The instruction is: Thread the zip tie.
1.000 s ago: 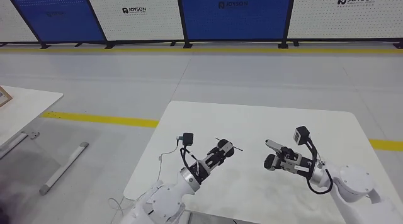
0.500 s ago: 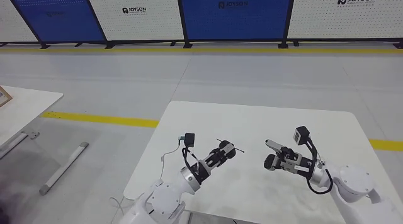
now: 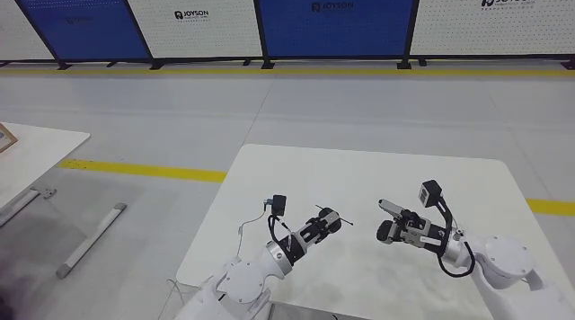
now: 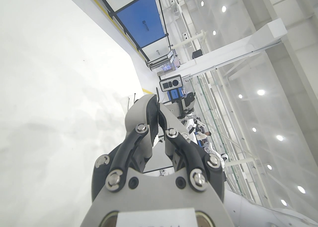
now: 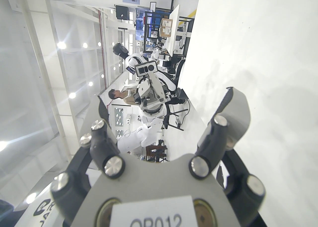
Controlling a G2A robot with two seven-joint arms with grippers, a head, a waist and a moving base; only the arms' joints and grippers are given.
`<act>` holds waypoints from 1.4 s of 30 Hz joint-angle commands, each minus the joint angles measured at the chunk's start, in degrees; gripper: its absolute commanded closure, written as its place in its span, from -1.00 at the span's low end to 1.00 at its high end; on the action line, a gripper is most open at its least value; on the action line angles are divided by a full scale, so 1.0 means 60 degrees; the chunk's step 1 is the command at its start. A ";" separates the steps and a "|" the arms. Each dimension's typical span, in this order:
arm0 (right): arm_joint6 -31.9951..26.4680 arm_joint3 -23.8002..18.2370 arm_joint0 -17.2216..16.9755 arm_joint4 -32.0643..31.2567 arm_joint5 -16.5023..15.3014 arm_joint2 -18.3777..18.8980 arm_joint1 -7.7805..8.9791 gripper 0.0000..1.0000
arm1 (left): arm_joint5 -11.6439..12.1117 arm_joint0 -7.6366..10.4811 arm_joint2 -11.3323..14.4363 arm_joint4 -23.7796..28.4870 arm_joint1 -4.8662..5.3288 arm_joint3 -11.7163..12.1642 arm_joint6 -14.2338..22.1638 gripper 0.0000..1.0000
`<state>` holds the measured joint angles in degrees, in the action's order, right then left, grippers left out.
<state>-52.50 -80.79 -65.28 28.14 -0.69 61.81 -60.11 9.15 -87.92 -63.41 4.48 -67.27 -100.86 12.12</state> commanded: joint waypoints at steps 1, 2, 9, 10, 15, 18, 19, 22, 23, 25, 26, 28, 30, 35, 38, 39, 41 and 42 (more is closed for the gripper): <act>0.0000 0.0000 0.0000 0.0000 0.0000 0.0000 0.0000 -1.00 | 0.0000 0.0000 0.0000 0.0000 0.0000 0.0000 0.0000 1.00; 0.0000 0.0000 0.0000 0.0000 0.0000 0.0000 0.0000 -1.00 | 0.0000 0.0000 0.0000 0.0000 0.0000 0.0000 0.0000 1.00; 0.0268 -0.0595 -0.0173 -0.0605 0.0198 0.0505 0.0133 -1.00 | 0.0000 0.0000 0.0000 0.0000 0.0000 0.0000 0.0000 1.00; 0.0327 -0.0728 -0.0213 -0.0820 0.0311 0.0630 0.0173 -1.00 | 0.0000 0.0000 0.0000 0.0000 0.0000 0.0000 0.0000 1.00; 0.1154 -0.1896 -0.0495 -0.2538 0.1551 0.1187 0.0381 -1.00 | 0.0000 0.0000 0.0000 0.0000 0.0000 0.0000 0.0000 1.00; 0.1927 -0.2634 -0.0536 -0.4178 0.2750 0.1203 0.0464 -1.00 | 0.0000 0.0000 0.0000 0.0000 0.0000 0.0000 0.0000 1.00; 0.2103 -0.2813 -0.0519 -0.4584 0.3117 0.1126 0.0468 -1.00 | 0.0000 0.0000 0.0000 0.0000 0.0000 0.0000 0.0000 1.00; 0.2353 -0.2875 -0.0464 -0.5002 0.3362 0.0999 0.0455 -1.00 | 0.0000 0.0000 0.0000 0.0000 0.0000 0.0000 0.0000 1.00; 0.2353 -0.2875 -0.0464 -0.5002 0.3362 0.0999 0.0455 -1.00 | 0.0000 0.0000 0.0000 0.0000 0.0000 0.0000 0.0000 1.00; 0.2353 -0.2875 -0.0464 -0.5002 0.3362 0.0999 0.0455 -1.00 | 0.0000 0.0000 0.0000 0.0000 0.0000 0.0000 0.0000 1.00; 0.2353 -0.2875 -0.0464 -0.5002 0.3362 0.0999 0.0455 -1.00 | 0.0000 0.0000 0.0000 0.0000 0.0000 0.0000 0.0000 1.00; 0.2353 -0.2875 -0.0464 -0.5002 0.3362 0.0999 0.0455 -1.00 | 0.0000 0.0000 0.0000 0.0000 0.0000 0.0000 0.0000 1.00; 0.2353 -0.2875 -0.0464 -0.5002 0.3362 0.0999 0.0455 -1.00 | 0.0000 0.0000 0.0000 0.0000 0.0000 0.0000 0.0000 1.00; 0.2353 -0.2875 -0.0464 -0.5002 0.3362 0.0999 0.0455 -1.00 | 0.0000 0.0000 0.0000 0.0000 0.0000 0.0000 0.0000 1.00; 0.2353 -0.2875 -0.0464 -0.5002 0.3362 0.0999 0.0455 -1.00 | 0.0000 0.0000 0.0000 0.0000 0.0000 0.0000 0.0000 1.00; 0.2353 -0.2875 -0.0464 -0.5002 0.3362 0.0999 0.0455 -1.00 | 0.0000 0.0000 0.0000 0.0000 0.0000 0.0000 0.0000 1.00; 0.2353 -0.2875 -0.0464 -0.5002 0.3362 0.0999 0.0455 -1.00 | 0.0000 0.0000 0.0000 0.0000 0.0000 0.0000 0.0000 1.00; 0.2353 -0.2875 -0.0464 -0.5002 0.3362 0.0999 0.0455 -1.00 | 0.0000 0.0000 0.0000 0.0000 0.0000 0.0000 0.0000 1.00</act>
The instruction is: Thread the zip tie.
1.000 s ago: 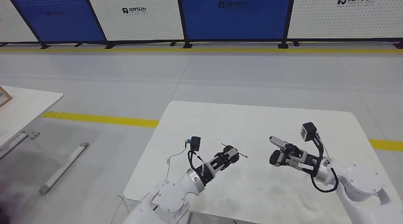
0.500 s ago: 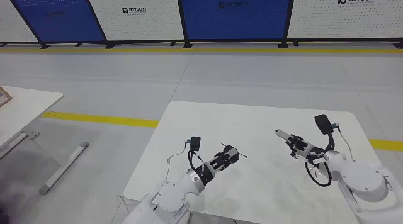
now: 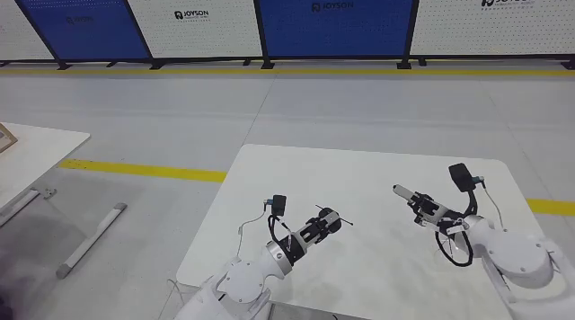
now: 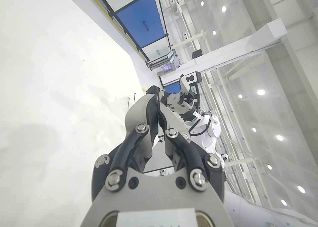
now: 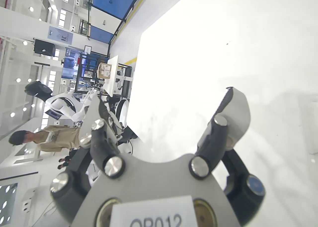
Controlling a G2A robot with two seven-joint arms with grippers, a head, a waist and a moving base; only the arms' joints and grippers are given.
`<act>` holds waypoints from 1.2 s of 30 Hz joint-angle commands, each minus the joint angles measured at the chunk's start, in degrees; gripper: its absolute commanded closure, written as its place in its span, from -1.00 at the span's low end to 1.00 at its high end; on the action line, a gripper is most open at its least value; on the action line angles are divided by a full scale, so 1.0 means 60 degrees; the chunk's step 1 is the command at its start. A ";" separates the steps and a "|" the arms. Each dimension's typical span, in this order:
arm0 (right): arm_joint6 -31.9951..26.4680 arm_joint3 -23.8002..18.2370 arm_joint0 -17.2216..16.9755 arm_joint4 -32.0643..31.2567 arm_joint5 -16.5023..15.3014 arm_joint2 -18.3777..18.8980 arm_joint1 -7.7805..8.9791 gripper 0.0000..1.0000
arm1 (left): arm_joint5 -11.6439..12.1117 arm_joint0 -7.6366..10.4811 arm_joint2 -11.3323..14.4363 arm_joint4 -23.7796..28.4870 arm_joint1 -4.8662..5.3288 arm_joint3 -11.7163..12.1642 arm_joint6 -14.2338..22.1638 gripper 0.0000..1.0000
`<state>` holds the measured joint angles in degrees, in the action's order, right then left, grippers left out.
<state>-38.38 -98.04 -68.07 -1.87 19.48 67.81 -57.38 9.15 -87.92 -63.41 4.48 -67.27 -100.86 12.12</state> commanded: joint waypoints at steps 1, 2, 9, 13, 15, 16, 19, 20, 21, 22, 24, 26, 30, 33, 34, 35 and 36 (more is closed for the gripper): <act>0.0000 0.0000 0.0000 0.0000 0.0000 0.0000 0.0000 -1.00 | 0.0000 0.0000 0.0000 0.0000 0.0000 0.0000 0.0000 1.00; 0.0000 0.0000 0.0000 0.0000 0.0000 0.0000 0.0000 -1.00 | 0.0000 0.0000 0.0000 0.0000 0.0000 0.0000 0.0000 1.00; -0.0038 -0.0103 -0.0039 -0.0296 -0.0035 0.0041 0.0024 -1.00 | 0.0000 0.0000 0.0000 0.0000 0.0000 0.0000 0.0000 1.00; -0.0303 -0.0161 -0.0021 -0.0865 0.0000 0.0466 0.0123 -1.00 | 0.0000 0.0000 0.0000 0.0000 0.0000 0.0000 0.0000 1.00; -0.0641 -0.0082 0.0016 -0.1146 0.0000 0.0774 0.0189 -1.00 | 0.0000 0.0000 0.0000 0.0000 0.0000 0.0000 0.0000 1.00; -0.0850 -0.0043 0.0047 -0.1198 0.0000 0.0907 0.0214 -1.00 | 0.0000 0.0000 0.0000 0.0000 0.0000 0.0000 0.0000 1.00; -0.1617 0.0108 0.0186 -0.1642 0.0000 0.1170 0.0289 -1.00 | 0.0000 0.0000 0.0000 0.0000 0.0000 0.0000 0.0000 1.00; -0.1911 0.0181 0.0260 -0.1818 0.0000 0.1192 0.0307 -1.00 | 0.0000 0.0000 0.0000 0.0000 0.0000 0.0000 0.0000 1.00; -0.2197 0.0341 0.0372 -0.2061 0.0000 0.1192 0.0318 -1.00 | 0.0000 0.0000 0.0000 0.0000 0.0000 0.0000 0.0000 1.00; -0.2421 0.0481 0.0480 -0.2273 0.0000 0.1136 0.0318 -1.00 | 0.0000 0.0000 0.0000 0.0000 0.0000 0.0000 0.0000 1.00; -0.2703 0.0811 0.0735 -0.2512 0.0000 0.0997 0.0281 -1.00 | 0.0000 0.0000 0.0000 0.0000 0.0000 0.0000 0.0000 1.00; -0.2826 0.1257 0.1076 -0.2609 0.0000 0.0790 0.0192 -1.00 | 0.0000 0.0000 0.0000 0.0000 0.0000 0.0000 0.0000 1.00; -0.2826 0.1257 0.1076 -0.2609 0.0000 0.0790 0.0192 -1.00 | 0.0000 0.0000 0.0000 0.0000 0.0000 0.0000 0.0000 1.00; -0.2826 0.1257 0.1076 -0.2609 0.0000 0.0790 0.0192 -1.00 | 0.0000 0.0000 0.0000 0.0000 0.0000 0.0000 0.0000 1.00; -0.2826 0.1257 0.1076 -0.2609 0.0000 0.0790 0.0192 -1.00 | 0.0000 0.0000 0.0000 0.0000 0.0000 0.0000 0.0000 1.00; -0.2826 0.1257 0.1076 -0.2609 0.0000 0.0790 0.0192 -1.00 | 0.0000 0.0000 0.0000 0.0000 0.0000 0.0000 0.0000 1.00; -0.2826 0.1257 0.1076 -0.2609 0.0000 0.0790 0.0192 -1.00 | 0.0000 0.0000 0.0000 0.0000 0.0000 0.0000 0.0000 1.00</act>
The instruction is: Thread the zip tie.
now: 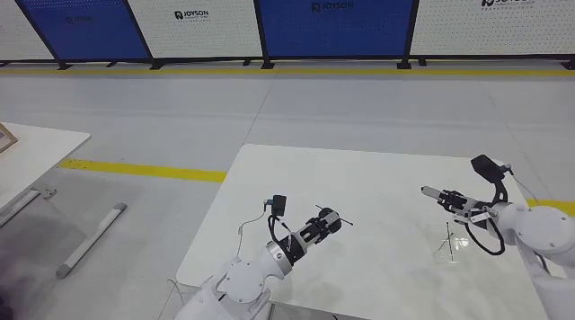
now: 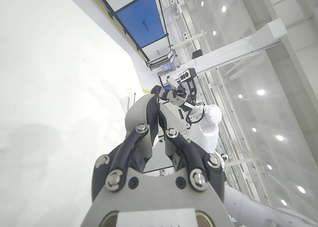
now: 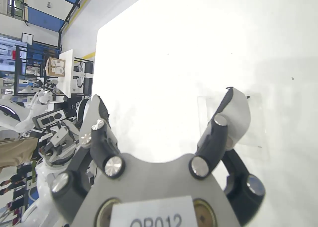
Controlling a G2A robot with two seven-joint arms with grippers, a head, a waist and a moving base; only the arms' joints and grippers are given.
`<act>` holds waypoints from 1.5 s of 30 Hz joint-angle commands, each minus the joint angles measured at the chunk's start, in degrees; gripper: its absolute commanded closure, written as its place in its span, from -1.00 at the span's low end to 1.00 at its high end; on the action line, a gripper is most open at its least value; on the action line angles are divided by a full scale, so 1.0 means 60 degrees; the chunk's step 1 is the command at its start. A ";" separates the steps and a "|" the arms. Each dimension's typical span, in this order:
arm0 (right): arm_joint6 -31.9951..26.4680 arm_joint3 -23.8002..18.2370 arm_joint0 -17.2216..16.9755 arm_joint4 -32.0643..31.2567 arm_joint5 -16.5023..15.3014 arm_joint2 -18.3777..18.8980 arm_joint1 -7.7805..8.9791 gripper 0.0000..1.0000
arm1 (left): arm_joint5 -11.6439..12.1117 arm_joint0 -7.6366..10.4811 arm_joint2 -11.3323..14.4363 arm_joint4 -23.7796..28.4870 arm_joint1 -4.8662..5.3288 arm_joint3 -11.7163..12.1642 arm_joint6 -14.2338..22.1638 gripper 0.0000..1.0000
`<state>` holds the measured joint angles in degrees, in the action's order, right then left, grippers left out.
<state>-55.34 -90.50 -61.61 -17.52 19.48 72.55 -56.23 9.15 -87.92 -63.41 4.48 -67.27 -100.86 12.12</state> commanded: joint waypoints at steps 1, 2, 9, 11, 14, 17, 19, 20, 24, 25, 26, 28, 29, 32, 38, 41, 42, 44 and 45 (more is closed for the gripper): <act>0.0000 0.0001 0.0000 0.0000 0.0000 0.0000 0.0000 -1.00 | 0.0000 0.0000 0.0000 0.0000 0.0000 0.0000 0.0000 1.00; 0.0000 0.0001 0.0000 0.0000 0.0000 0.0000 0.0000 -1.00 | 0.0000 0.0000 0.0000 0.0000 0.0000 0.0000 0.0000 1.00; -0.0079 0.0107 -0.0075 -0.0143 -0.0281 0.0118 0.0046 -1.00 | 0.0000 0.0000 0.0000 0.0000 0.0000 0.0000 0.0000 1.00; -0.0435 0.0215 0.0011 -0.0378 -0.0480 0.0149 0.0092 -1.00 | 0.0000 0.0000 0.0000 0.0000 0.0000 0.0000 0.0000 1.00; -0.0971 0.0487 0.0240 -0.0851 -0.0632 0.0039 0.0139 -1.00 | 0.0000 0.0000 0.0000 0.0000 0.0000 0.0000 0.0000 1.00; -0.1563 0.0878 0.0561 -0.1149 -0.0956 -0.0197 0.0151 -1.00 | 0.0000 0.0000 0.0000 0.0000 0.0000 0.0000 0.0000 1.00; -0.1707 0.1052 0.0744 -0.1516 -0.0956 -0.0450 0.0135 -1.00 | 0.0000 0.0000 0.0000 0.0000 0.0000 0.0000 0.0000 1.00; -0.1666 0.1108 0.0815 -0.1663 -0.0911 -0.0538 0.0123 -1.00 | 0.0000 0.0000 0.0000 0.0000 0.0000 0.0000 0.0000 1.00; -0.1310 0.1176 0.0945 -0.2163 -0.0644 -0.0799 0.0079 -1.00 | 0.0000 0.0000 0.0000 0.0000 0.0000 0.0000 0.0000 1.00; -0.1310 0.1176 0.0945 -0.2163 -0.0644 -0.0799 0.0079 -1.00 | 0.0000 0.0000 0.0000 0.0000 0.0000 0.0000 0.0000 1.00; -0.1310 0.1176 0.0945 -0.2163 -0.0644 -0.0799 0.0079 -1.00 | 0.0000 0.0000 0.0000 0.0000 0.0000 0.0000 0.0000 1.00; -0.1310 0.1176 0.0945 -0.2163 -0.0644 -0.0799 0.0079 -1.00 | 0.0000 0.0000 0.0000 0.0000 0.0000 0.0000 0.0000 1.00; -0.1310 0.1176 0.0945 -0.2163 -0.0644 -0.0799 0.0079 -1.00 | 0.0000 0.0000 0.0000 0.0000 0.0000 0.0000 0.0000 1.00; -0.1310 0.1176 0.0945 -0.2163 -0.0644 -0.0799 0.0079 -1.00 | 0.0000 0.0000 0.0000 0.0000 0.0000 0.0000 0.0000 1.00; -0.1708 0.1354 0.0996 -0.2050 -0.1647 -0.1096 0.0051 -1.00 | 0.0000 0.0000 0.0000 0.0000 0.0000 0.0000 0.0000 1.00; -0.2013 0.1891 0.1358 -0.1870 -0.1924 -0.1405 -0.0034 -1.00 | 0.0000 0.0000 0.0000 0.0000 0.0000 0.0000 0.0000 1.00; -0.2112 0.2054 0.1467 -0.1858 -0.1930 -0.1543 -0.0070 -1.00 | 0.0000 0.0000 0.0000 0.0000 0.0000 0.0000 0.0000 1.00; -0.2058 0.2398 0.1712 -0.1748 -0.1934 -0.1718 -0.0146 -1.00 | 0.0000 0.0000 0.0000 0.0000 0.0000 0.0000 0.0000 1.00; -0.1962 0.2525 0.1781 -0.1751 -0.1877 -0.1762 -0.0170 -1.00 | 0.0000 0.0000 0.0000 0.0000 0.0000 0.0000 0.0000 1.00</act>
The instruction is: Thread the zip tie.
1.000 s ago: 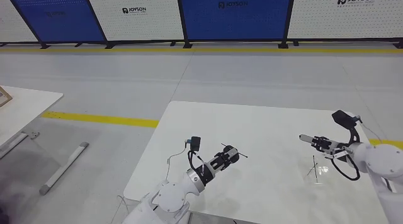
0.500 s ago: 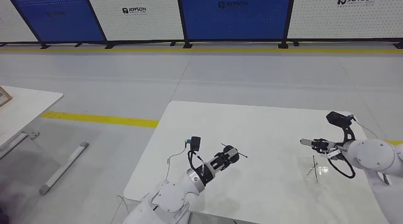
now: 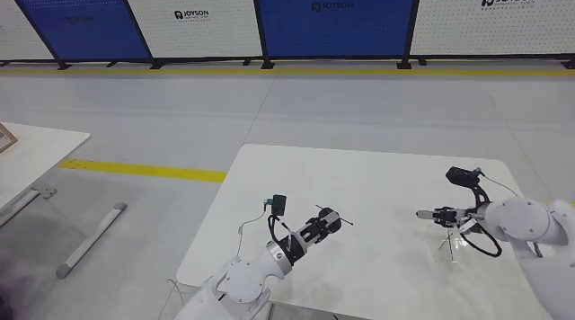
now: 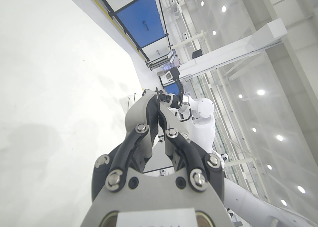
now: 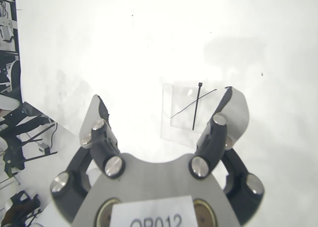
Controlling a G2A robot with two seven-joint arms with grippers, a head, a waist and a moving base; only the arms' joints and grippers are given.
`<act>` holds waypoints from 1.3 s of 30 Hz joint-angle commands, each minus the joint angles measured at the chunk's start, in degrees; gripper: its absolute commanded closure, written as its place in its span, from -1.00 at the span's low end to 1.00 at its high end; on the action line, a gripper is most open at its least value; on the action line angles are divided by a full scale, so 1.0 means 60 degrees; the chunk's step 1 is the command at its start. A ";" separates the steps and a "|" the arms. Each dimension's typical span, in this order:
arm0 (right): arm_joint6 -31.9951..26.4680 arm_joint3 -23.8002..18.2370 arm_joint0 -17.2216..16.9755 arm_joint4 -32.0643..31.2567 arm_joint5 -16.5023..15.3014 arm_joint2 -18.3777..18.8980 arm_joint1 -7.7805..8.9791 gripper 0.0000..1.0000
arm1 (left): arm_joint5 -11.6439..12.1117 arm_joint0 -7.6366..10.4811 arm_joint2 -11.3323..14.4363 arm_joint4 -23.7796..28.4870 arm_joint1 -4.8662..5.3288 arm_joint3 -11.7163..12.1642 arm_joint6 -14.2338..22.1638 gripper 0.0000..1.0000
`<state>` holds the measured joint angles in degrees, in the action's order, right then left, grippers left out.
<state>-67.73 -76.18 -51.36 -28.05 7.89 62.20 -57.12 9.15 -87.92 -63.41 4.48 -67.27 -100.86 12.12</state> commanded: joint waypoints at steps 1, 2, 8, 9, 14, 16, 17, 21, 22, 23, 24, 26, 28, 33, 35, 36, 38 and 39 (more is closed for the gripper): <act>0.0180 0.0206 0.0110 0.0018 0.0106 -0.0047 -0.0035 -1.00 | 0.0000 0.0000 0.0000 0.0000 0.0000 0.0000 0.0000 1.00; 0.0180 0.0206 0.0110 0.0018 0.0106 -0.0047 -0.0035 -1.00 | 0.0000 0.0000 0.0000 0.0000 0.0000 0.0000 0.0000 1.00; 0.0180 0.0206 0.0110 0.0018 0.0106 -0.0047 -0.0035 -1.00 | 0.0000 0.0000 0.0000 0.0000 0.0000 0.0000 0.0000 1.00; 0.0180 0.0206 0.0110 0.0018 0.0106 -0.0047 -0.0035 -1.00 | 0.0000 0.0000 0.0000 0.0000 0.0000 0.0000 0.0000 1.00; -0.0050 0.0059 -0.0091 -0.0101 -0.0609 0.0178 0.0078 -1.00 | 0.0000 0.0000 0.0000 0.0000 0.0000 0.0000 0.0000 1.00; -0.0572 0.0069 -0.0161 0.0458 -0.1213 0.0490 0.0156 -1.00 | 0.0000 0.0000 0.0000 0.0000 0.0000 0.0000 0.0000 1.00; -0.0733 0.0147 -0.0155 0.0491 -0.1380 0.0641 0.0204 -1.00 | 0.0000 0.0000 0.0000 0.0000 0.0000 0.0000 0.0000 1.00; -0.1349 -0.0004 -0.0225 0.0343 -0.1671 0.0816 0.0320 -1.00 | 0.0000 0.0000 0.0000 0.0000 0.0000 0.0000 0.0000 1.00; -0.1396 0.0004 -0.0219 0.0316 -0.1683 0.0825 0.0328 -1.00 | 0.0000 0.0000 0.0000 0.0000 0.0000 0.0000 0.0000 1.00; -0.1396 0.0004 -0.0219 0.0316 -0.1683 0.0825 0.0328 -1.00 | 0.0000 0.0000 0.0000 0.0000 0.0000 0.0000 0.0000 1.00; -0.1396 0.0004 -0.0219 0.0316 -0.1683 0.0825 0.0328 -1.00 | 0.0000 0.0000 0.0000 0.0000 0.0000 0.0000 0.0000 1.00; -0.1396 0.0004 -0.0219 0.0316 -0.1683 0.0825 0.0328 -1.00 | 0.0000 0.0000 0.0000 0.0000 0.0000 0.0000 0.0000 1.00; -0.1396 0.0004 -0.0219 0.0316 -0.1683 0.0825 0.0328 -1.00 | 0.0000 0.0000 0.0000 0.0000 0.0000 0.0000 0.0000 1.00; -0.1289 0.0004 -0.0316 0.0303 -0.1798 0.0792 0.0334 -1.00 | 0.0000 0.0000 0.0000 0.0000 0.0000 0.0000 0.0000 1.00; -0.1464 0.0040 -0.0254 0.0150 -0.1767 0.0735 0.0349 -1.00 | 0.0000 0.0000 0.0000 0.0000 0.0000 0.0000 0.0000 1.00; -0.1508 0.0053 -0.0211 0.0016 -0.1706 0.0677 0.0349 -1.00 | 0.0000 0.0000 0.0000 0.0000 0.0000 0.0000 0.0000 1.00; -0.1515 0.0050 -0.0141 -0.0117 -0.1562 0.0549 0.0330 -1.00 | 0.0000 0.0000 0.0000 0.0000 0.0000 0.0000 0.0000 1.00; -0.1500 0.0080 -0.0099 -0.0098 -0.1529 0.0498 0.0316 -0.86 | 0.0000 0.0000 0.0000 0.0000 0.0000 0.0000 0.0000 1.00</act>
<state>-76.84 -75.83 -52.18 -28.73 -1.51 65.46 -55.15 9.15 -87.92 -63.41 4.48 -67.27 -100.86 12.12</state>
